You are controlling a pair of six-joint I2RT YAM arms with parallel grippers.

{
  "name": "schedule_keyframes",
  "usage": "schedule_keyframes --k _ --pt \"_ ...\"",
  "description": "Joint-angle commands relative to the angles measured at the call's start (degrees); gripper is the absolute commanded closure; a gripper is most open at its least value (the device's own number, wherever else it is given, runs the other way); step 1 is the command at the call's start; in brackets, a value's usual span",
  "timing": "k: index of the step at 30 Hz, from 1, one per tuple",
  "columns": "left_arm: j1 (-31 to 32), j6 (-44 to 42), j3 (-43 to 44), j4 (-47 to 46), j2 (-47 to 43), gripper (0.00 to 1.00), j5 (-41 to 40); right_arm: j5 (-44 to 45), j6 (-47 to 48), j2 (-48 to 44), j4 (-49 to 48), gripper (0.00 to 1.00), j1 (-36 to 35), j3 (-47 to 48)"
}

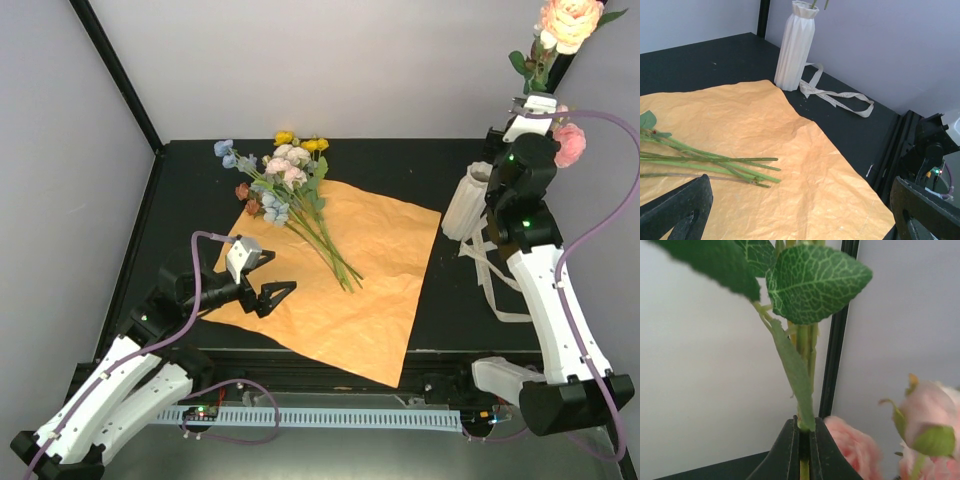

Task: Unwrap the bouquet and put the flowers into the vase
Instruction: Insert the fake flower into the vase.

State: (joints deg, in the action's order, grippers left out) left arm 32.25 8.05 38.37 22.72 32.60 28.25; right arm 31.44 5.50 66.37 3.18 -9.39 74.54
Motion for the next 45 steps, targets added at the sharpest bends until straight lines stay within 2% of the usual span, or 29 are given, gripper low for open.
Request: schedule_keyframes --k 1,7,21,33,38,45 --pt "0.22 -0.81 0.02 -0.26 0.02 0.01 -0.39 -3.73 -4.6 -1.55 5.22 0.99 0.31 1.9" --pt "0.23 -0.76 -0.07 -0.18 0.18 0.01 -0.45 -5.59 -7.1 -1.51 2.48 0.99 0.27 1.29" --pt "0.21 -0.6 -0.06 -0.49 0.6 0.01 0.0 -4.06 -4.79 1.49 -14.89 0.99 0.63 -6.53" --pt "0.19 -0.67 -0.14 -0.52 1.24 0.01 0.01 -3.2 -4.67 5.54 -12.5 0.99 1.62 -7.69" --pt "0.2 -0.59 -0.05 -0.52 1.6 0.01 0.05 -1.62 -6.64 7.68 -7.12 0.87 2.03 -5.66" --pt "0.27 -0.58 -0.14 -0.51 1.09 0.01 -0.13 -0.46 -7.95 10.56 -0.28 0.82 2.22 -1.89"
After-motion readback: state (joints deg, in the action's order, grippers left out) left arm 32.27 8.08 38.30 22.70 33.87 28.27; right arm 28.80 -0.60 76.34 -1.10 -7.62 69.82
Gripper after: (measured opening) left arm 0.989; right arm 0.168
